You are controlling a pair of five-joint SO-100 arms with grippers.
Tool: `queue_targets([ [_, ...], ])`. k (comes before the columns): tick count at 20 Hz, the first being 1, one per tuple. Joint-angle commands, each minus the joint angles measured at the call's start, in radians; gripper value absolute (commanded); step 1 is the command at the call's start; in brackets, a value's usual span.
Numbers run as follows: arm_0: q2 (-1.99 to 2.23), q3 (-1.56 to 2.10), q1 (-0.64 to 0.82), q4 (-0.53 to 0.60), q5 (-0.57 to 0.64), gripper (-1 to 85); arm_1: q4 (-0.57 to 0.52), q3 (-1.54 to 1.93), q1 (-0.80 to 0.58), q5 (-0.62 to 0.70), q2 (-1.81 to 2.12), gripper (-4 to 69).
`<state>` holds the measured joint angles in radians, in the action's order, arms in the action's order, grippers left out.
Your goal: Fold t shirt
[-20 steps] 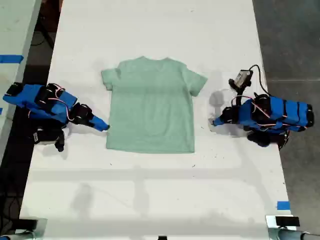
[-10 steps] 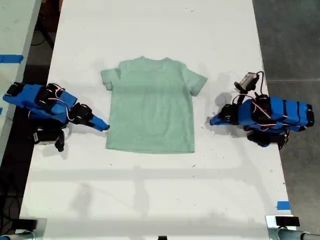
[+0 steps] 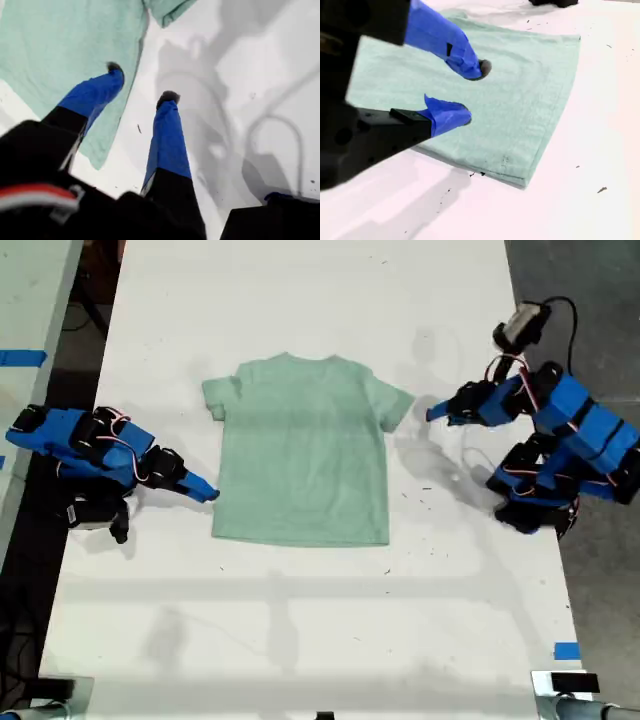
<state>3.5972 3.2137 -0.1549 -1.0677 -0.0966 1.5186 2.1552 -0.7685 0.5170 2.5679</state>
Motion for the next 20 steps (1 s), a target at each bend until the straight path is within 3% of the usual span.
queue_targets([
  [1, 0.008, 0.006, -0.008, 0.006, -0.015, 11.1, -0.135, -0.216, -0.098, 0.126, -0.387, 24.9],
  [6, 0.008, 0.006, 0.002, 0.006, -0.015, 11.2, -0.250, -0.624, -0.170, 0.245, -0.997, 26.7],
  [12, 0.008, 0.006, 0.005, 0.006, -0.015, 11.2, -0.267, -0.718, -0.259, 0.256, -1.215, 24.6],
  [14, 0.008, 0.006, 0.005, 0.006, -0.015, 11.2, -0.279, -0.716, -0.258, 0.245, -1.238, 20.4],
  [16, 0.008, 0.006, 0.003, 0.006, -0.015, 11.2, -0.298, -0.713, -0.256, 0.222, -1.259, 1.9],
  [20, 0.008, 0.006, 0.003, 0.006, -0.015, 11.2, -0.279, -0.733, -0.256, 0.209, -1.233, 1.4],
])
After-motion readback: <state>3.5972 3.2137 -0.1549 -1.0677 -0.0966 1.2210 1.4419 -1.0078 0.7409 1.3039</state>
